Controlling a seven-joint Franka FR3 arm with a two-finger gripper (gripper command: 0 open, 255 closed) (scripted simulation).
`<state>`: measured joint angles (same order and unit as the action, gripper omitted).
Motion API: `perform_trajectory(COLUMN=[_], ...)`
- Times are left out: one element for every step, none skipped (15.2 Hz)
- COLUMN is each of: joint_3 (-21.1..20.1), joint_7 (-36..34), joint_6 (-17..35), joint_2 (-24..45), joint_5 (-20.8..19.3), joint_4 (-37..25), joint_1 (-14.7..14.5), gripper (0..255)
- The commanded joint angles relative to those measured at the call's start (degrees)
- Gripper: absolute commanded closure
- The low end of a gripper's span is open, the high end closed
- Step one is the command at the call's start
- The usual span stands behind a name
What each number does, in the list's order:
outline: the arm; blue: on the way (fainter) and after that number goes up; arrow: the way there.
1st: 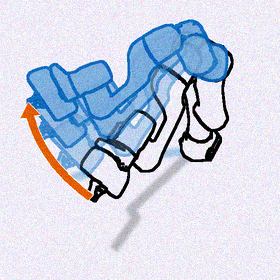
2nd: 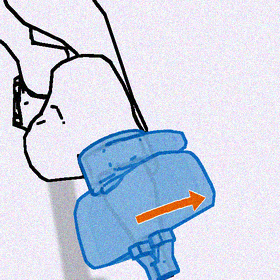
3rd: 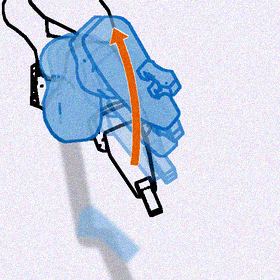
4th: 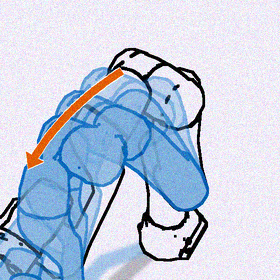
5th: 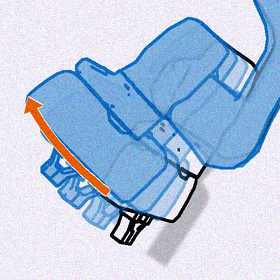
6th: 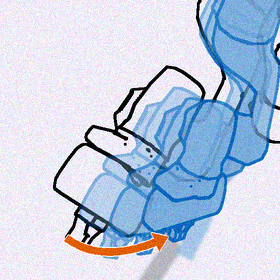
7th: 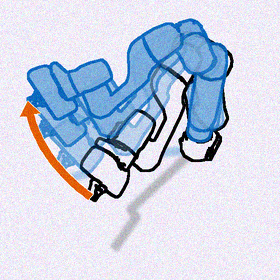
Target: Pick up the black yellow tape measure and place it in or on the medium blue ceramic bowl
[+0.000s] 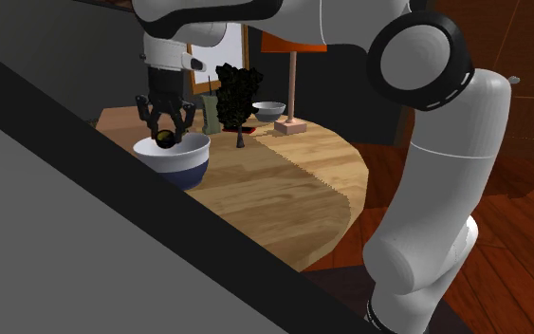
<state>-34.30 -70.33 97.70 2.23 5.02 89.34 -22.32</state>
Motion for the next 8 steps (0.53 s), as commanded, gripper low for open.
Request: perform_trajectory(joint_3=[0.02, 0.02, 0.02, 0.02, 0.02, 0.02, 0.02, 0.02], joint_7=[0.07, 0.07, 0.07, 0.07, 0.07, 0.06, 0.06, 0.06], joint_6=[0.18, 0.18, 0.18, 0.18, 0.18, 0.18, 0.18, 0.17], joint_2=[-0.11, -0.11, -0.11, -0.11, -0.11, -0.11, -0.11, -0.11], joint_5=[0.07, 0.07, 0.07, 0.07, 0.07, 0.07, 0.07, 0.07], joint_4=[0.25, 0.25, 0.25, 0.25, 0.25, 0.24, 0.24, 0.24], joint_1=[0.03, 0.03, 0.03, 0.03, 0.03, 0.03, 0.03, 0.03], gripper=[255, 255, 255, 255, 255, 255, 0, 0])
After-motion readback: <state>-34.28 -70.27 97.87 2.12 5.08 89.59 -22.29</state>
